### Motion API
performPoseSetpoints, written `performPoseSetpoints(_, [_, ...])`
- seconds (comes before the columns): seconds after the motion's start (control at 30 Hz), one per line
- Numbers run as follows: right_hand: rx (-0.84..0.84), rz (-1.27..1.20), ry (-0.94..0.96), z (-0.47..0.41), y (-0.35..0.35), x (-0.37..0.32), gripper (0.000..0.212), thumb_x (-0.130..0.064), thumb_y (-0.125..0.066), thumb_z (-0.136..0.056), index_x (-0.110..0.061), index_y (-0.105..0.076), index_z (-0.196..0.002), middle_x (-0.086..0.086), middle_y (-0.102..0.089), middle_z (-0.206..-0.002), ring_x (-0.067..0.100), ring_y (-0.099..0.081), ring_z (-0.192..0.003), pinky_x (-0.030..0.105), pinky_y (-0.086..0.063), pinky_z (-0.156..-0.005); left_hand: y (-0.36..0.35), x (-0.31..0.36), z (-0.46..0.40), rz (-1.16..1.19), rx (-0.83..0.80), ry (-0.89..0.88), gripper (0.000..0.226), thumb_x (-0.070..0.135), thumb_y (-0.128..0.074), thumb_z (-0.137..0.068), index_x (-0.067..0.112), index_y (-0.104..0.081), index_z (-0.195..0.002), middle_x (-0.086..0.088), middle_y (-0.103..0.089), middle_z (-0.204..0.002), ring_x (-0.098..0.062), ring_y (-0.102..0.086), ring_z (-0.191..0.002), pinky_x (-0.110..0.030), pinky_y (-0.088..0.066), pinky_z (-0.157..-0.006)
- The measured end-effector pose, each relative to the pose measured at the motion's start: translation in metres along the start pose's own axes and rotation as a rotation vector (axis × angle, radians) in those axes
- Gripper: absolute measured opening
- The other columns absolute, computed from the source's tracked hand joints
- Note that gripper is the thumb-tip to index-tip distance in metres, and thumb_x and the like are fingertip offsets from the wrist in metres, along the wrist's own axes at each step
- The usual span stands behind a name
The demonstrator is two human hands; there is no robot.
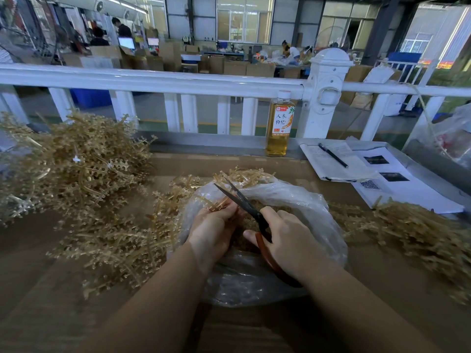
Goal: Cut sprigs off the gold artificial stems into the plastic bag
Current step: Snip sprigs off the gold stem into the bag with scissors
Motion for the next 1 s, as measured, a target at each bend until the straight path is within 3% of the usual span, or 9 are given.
performPoseSetpoints(0.13, [0.014,-0.004,0.009,-0.0009,0.0012,-0.0012,0.029,-0.059,-0.045,-0.091,-0.033,-0.033,-0.092,-0.008,-0.045,-0.079,0.012,-0.045,-0.077,0.024,-0.034,-0.069,-0.0015,-0.0006,-0.0008,0.012,-0.031,0.003,0.014,-0.004,-0.053,-0.088,0.001,-0.066,-0.087,-0.009,-0.072,-0.075,-0.015,-0.07,-0.064,-0.021,-0.054,-0.055])
performPoseSetpoints(0.4, [0.017,-0.03,0.005,-0.0025,0.0037,-0.0015,0.029,-0.059,-0.048,-0.09,-0.031,-0.039,-0.09,-0.01,-0.048,-0.075,0.01,-0.049,-0.072,0.02,-0.034,-0.061,0.0011,-0.0017,-0.0032,0.026,-0.03,0.016,0.013,-0.004,-0.055,-0.086,0.001,-0.067,-0.089,-0.01,-0.072,-0.079,-0.015,-0.069,-0.064,-0.022,-0.055,-0.055])
performPoseSetpoints(0.6, [-0.029,-0.1,-0.019,-0.0038,0.0047,0.0007,0.032,-0.06,-0.049,-0.088,-0.029,-0.045,-0.092,-0.006,-0.056,-0.083,0.011,-0.054,-0.078,0.027,-0.046,-0.071,0.0,-0.0027,0.0009,0.02,-0.023,0.05,0.021,-0.003,-0.055,-0.087,-0.003,-0.06,-0.107,-0.011,-0.071,-0.077,-0.017,-0.07,-0.063,-0.023,-0.054,-0.052])
performPoseSetpoints(0.77, [-0.091,-0.135,-0.026,-0.0052,0.0053,0.0024,0.033,-0.059,-0.05,-0.089,-0.026,-0.048,-0.091,-0.005,-0.057,-0.083,0.01,-0.054,-0.078,0.027,-0.046,-0.072,-0.0004,-0.0025,0.0003,-0.006,-0.028,0.059,0.015,-0.005,-0.054,-0.086,-0.001,-0.062,-0.099,-0.007,-0.07,-0.071,-0.014,-0.068,-0.058,-0.022,-0.054,-0.053])
performPoseSetpoints(0.9, [-0.096,-0.143,-0.028,-0.0051,0.0054,0.0014,0.031,-0.059,-0.049,-0.089,-0.029,-0.045,-0.087,-0.006,-0.056,-0.08,0.008,-0.053,-0.074,0.022,-0.041,-0.065,0.004,-0.0033,-0.0024,-0.013,-0.012,0.074,0.024,-0.004,-0.057,-0.083,-0.002,-0.061,-0.107,-0.009,-0.07,-0.079,-0.015,-0.068,-0.063,-0.023,-0.056,-0.058])
performPoseSetpoints(1.0, [-0.096,-0.166,-0.028,-0.0053,0.0069,0.0016,0.032,-0.059,-0.05,-0.089,-0.026,-0.047,-0.089,-0.006,-0.056,-0.079,0.008,-0.054,-0.073,0.023,-0.041,-0.065,0.0032,-0.0025,-0.0015,-0.006,-0.022,0.076,0.035,-0.002,-0.062,-0.07,-0.002,-0.062,-0.105,-0.01,-0.071,-0.082,-0.015,-0.069,-0.065,-0.023,-0.056,-0.059])
Point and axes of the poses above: each hand's wrist, its own z-axis away from the middle knuckle, its own y-axis out of the back of the hand, x = y × z, the point moved 8 cm from there along -z, towards the middle knuckle
